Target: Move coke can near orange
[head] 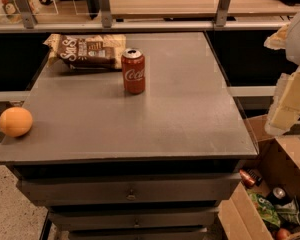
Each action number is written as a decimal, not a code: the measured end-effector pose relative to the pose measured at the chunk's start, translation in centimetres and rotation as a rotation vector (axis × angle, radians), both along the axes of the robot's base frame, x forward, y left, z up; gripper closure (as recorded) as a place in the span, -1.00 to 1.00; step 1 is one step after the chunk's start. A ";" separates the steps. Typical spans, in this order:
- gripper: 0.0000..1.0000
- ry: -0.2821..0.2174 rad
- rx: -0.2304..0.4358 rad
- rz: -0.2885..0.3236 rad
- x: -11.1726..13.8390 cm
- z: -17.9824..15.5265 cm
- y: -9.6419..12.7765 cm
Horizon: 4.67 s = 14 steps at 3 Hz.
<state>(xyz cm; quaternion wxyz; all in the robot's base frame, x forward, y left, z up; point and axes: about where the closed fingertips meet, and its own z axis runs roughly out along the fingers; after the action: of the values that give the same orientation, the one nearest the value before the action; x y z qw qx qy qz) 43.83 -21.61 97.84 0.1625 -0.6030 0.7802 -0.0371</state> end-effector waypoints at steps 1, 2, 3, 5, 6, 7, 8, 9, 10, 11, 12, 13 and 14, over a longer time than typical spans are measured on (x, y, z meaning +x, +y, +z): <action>-1.00 0.000 0.000 0.000 0.0 0.0 0.0; -1.00 -0.053 0.041 -0.033 1.4 0.4 0.3; -1.00 -0.140 0.092 -0.084 4.0 1.1 1.3; -1.00 -0.245 0.221 -0.069 10.7 2.2 5.3; -1.00 -0.254 0.297 -0.028 13.2 2.2 7.4; -1.00 -0.250 0.368 0.010 14.9 1.9 9.5; -1.00 -0.237 0.417 0.045 16.8 1.2 11.7; -1.00 -0.220 0.443 0.087 18.8 -0.8 14.4; -1.00 -0.211 0.456 0.140 20.5 -2.8 17.1; -1.00 -0.188 0.475 0.188 21.6 -4.6 19.5; -1.00 -0.165 0.492 0.221 22.1 -6.0 21.3; -1.00 -0.141 0.513 0.242 22.3 -7.5 23.1; -0.63 -0.120 0.537 0.252 22.4 -8.5 24.8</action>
Offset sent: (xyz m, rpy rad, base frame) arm 0.0401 0.0050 0.0063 0.1171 -0.1300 -0.0917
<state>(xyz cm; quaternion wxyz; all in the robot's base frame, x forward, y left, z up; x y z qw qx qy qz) 66.26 3.18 89.31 0.3651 -0.6271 0.6703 0.1552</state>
